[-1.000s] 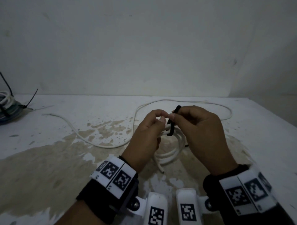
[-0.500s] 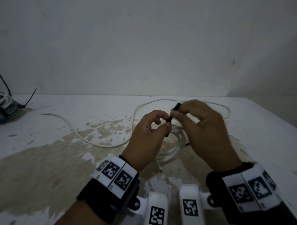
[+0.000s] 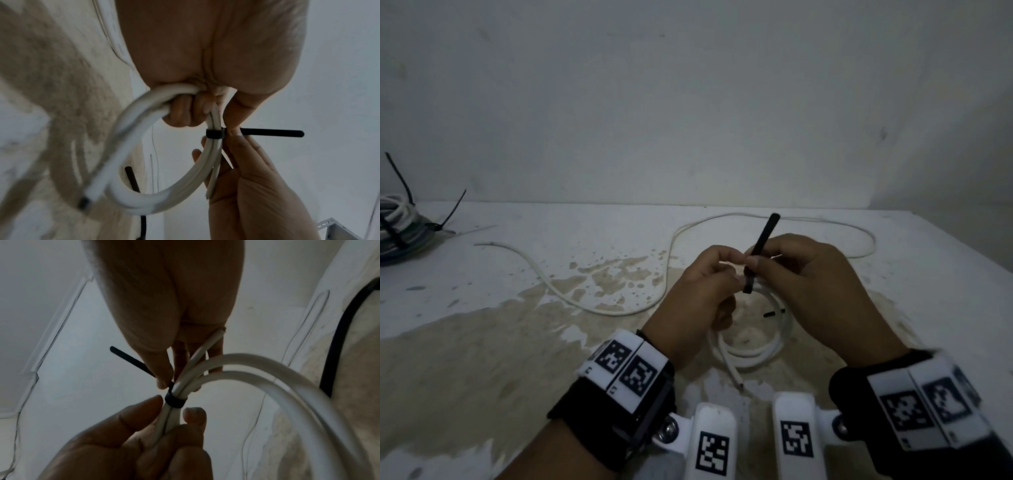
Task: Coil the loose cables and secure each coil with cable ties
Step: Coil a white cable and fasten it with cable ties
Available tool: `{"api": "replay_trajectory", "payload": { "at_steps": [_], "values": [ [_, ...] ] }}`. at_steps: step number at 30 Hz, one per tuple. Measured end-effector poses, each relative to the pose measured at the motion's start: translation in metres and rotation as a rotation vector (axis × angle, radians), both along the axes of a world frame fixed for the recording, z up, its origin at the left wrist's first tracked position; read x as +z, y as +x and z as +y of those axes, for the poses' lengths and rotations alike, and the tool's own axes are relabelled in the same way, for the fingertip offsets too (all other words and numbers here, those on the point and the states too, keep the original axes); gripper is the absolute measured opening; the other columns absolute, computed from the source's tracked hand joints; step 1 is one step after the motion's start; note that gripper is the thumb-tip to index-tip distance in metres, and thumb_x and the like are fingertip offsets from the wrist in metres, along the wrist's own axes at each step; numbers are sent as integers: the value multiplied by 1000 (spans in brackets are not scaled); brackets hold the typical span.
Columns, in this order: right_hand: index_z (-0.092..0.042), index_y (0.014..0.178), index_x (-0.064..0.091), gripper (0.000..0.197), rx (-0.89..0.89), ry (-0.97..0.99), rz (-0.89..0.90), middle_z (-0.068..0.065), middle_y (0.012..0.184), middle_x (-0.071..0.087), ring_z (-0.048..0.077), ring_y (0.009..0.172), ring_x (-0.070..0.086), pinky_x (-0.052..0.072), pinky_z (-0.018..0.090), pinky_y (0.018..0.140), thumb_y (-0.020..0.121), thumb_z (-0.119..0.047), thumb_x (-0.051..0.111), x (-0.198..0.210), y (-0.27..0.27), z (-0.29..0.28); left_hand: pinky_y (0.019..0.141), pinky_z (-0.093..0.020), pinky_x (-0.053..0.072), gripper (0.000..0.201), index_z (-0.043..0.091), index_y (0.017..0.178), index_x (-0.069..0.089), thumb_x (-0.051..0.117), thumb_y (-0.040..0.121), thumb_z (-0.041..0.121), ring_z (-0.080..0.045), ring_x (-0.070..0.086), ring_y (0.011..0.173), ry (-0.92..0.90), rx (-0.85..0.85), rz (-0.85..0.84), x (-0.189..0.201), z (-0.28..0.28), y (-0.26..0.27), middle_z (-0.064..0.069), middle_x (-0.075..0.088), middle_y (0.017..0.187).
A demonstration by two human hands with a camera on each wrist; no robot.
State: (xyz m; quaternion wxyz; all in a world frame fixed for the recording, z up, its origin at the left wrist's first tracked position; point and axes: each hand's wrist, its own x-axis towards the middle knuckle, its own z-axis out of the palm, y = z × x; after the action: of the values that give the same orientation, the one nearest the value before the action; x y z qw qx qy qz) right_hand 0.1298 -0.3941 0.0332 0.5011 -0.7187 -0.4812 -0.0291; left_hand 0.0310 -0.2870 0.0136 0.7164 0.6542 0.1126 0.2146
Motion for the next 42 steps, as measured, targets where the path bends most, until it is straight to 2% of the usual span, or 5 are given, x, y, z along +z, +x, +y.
{"api": "replay_trajectory", "payload": {
  "at_steps": [5, 10, 28, 35, 42],
  "values": [
    [-12, 81, 73, 10, -66, 167, -133, -5, 77, 68, 2, 80, 60, 44, 11, 70, 85, -11, 65, -4, 4, 1, 53, -24, 47, 11, 5, 97, 59, 53, 95, 13, -12, 53, 52, 378, 111, -18, -2, 3, -1, -2, 60, 70],
    [-9, 86, 74, 13, -24, 144, -353, -7, 79, 63, 0, 79, 57, 42, 6, 73, 83, -11, 62, -8, 0, 8, 46, -26, 36, 9, 17, 100, 54, 46, 99, 21, -14, 41, 48, 288, 140, 22, 0, 6, -1, -1, 54, 69],
    [-25, 69, 66, 21, -20, 115, 32, -9, 74, 67, 0, 75, 61, 41, 7, 66, 86, -12, 66, 1, -2, -2, 42, -17, 28, 5, 22, 97, 55, 51, 96, 25, -2, 35, 38, 540, 40, 83, 3, 5, -5, 7, 45, 59],
    [-33, 86, 72, 13, 198, -226, 152, -20, 81, 71, -1, 69, 66, 48, 11, 56, 86, -22, 66, 20, -21, 4, 42, -22, 27, 13, 17, 103, 45, 48, 95, 8, -10, 34, 42, 110, 48, 167, 16, 17, -37, -4, 50, 67],
    [-13, 83, 72, 9, 84, 51, 273, -2, 79, 71, 1, 64, 66, 46, 9, 50, 87, -13, 64, 39, -67, 48, 58, -32, 51, 29, 5, 100, 54, 48, 96, 33, -18, 55, 50, -320, 211, -51, 25, 41, -103, -8, 60, 67]
  ]
}}
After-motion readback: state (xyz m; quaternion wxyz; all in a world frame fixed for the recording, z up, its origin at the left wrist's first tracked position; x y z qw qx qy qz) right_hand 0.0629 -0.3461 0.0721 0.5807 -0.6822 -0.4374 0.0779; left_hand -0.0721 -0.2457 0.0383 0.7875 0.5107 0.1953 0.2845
